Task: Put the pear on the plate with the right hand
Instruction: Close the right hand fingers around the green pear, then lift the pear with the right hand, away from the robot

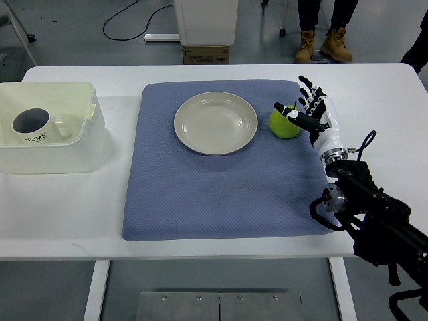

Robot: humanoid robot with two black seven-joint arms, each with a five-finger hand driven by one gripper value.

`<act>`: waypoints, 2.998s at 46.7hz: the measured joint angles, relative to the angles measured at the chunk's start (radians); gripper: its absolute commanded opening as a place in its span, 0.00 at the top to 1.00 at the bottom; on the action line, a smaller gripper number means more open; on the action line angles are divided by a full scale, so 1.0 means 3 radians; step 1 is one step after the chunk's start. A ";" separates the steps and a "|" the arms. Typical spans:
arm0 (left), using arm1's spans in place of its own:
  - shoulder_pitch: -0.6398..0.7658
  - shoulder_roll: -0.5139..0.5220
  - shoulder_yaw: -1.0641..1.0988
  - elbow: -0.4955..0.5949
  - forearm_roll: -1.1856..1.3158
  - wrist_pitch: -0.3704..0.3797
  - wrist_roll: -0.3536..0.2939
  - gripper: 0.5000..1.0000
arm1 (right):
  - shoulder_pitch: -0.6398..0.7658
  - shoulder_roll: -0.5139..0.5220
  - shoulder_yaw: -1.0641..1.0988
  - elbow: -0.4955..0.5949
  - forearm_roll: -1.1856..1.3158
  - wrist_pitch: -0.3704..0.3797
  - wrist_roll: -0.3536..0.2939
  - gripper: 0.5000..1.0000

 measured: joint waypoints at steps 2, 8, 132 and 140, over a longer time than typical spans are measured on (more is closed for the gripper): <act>0.0000 0.0000 0.0000 0.0000 0.0000 0.0000 0.0000 0.00 | -0.0002 0.0000 -0.0008 -0.0024 0.0000 0.0000 0.0000 0.00; 0.0000 0.0000 0.0000 0.0000 0.0000 0.0000 0.0000 0.00 | -0.0003 0.0000 -0.0049 -0.0138 0.0000 0.0000 0.0001 0.00; 0.0000 0.0000 0.0000 0.0001 0.0000 0.0000 0.0000 0.00 | 0.0722 0.0000 -0.0730 -0.0098 0.0169 -0.0145 -0.0147 1.00; 0.0000 0.0000 0.0000 0.0001 0.0000 0.0000 0.0000 0.00 | 0.0729 0.0000 -0.0912 0.0110 0.0169 -0.0108 -0.0189 1.00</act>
